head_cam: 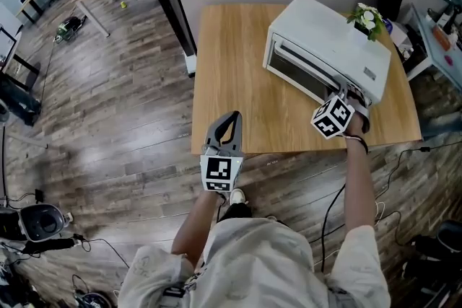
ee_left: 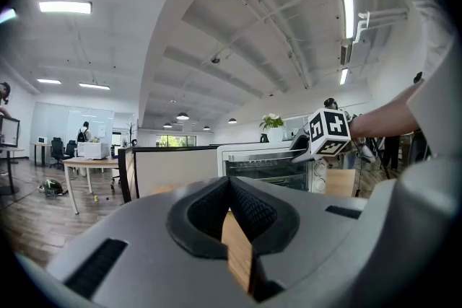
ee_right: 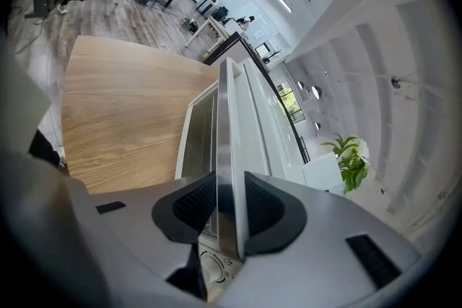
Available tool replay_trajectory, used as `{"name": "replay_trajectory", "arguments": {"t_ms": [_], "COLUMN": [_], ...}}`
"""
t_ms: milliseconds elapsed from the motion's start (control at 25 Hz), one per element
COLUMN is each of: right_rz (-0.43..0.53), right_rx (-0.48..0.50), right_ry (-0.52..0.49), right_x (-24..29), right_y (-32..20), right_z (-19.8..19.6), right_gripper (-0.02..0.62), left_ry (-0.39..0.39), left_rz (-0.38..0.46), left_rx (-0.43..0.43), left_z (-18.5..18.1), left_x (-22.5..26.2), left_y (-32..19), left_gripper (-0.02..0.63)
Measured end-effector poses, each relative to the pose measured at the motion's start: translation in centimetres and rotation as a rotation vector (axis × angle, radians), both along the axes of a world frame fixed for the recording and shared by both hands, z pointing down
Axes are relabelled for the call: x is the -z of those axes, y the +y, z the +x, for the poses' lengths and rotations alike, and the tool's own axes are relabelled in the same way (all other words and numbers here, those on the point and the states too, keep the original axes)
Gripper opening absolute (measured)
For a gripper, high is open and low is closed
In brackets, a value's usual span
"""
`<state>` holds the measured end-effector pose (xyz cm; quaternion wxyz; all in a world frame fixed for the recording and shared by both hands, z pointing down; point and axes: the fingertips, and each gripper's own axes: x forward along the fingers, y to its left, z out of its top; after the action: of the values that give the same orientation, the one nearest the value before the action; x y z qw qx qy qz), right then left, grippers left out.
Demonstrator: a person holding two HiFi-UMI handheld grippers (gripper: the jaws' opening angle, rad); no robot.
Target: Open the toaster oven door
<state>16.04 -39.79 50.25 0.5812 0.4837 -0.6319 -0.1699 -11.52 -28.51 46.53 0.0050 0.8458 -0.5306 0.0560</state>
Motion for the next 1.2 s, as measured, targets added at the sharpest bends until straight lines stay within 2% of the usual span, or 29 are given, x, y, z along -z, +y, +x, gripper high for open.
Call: {"name": "replay_trajectory", "arguments": {"t_ms": [560, 1200], "right_rz": [-0.006, -0.073], "right_rx": [0.017, 0.02], "right_ry": [-0.007, -0.036], "right_x": [-0.7, -2.7], "right_y": [2.5, 6.7], "right_z": [-1.8, -4.4], "right_gripper": [0.12, 0.106], "left_ry": [-0.004, -0.005], "left_rz": [-0.006, -0.026], "left_rx": [-0.021, -0.072], "left_z": [0.2, 0.3], "left_x": [-0.1, -1.1], "left_y": [-0.2, -0.5], "left_gripper": [0.014, 0.014]}}
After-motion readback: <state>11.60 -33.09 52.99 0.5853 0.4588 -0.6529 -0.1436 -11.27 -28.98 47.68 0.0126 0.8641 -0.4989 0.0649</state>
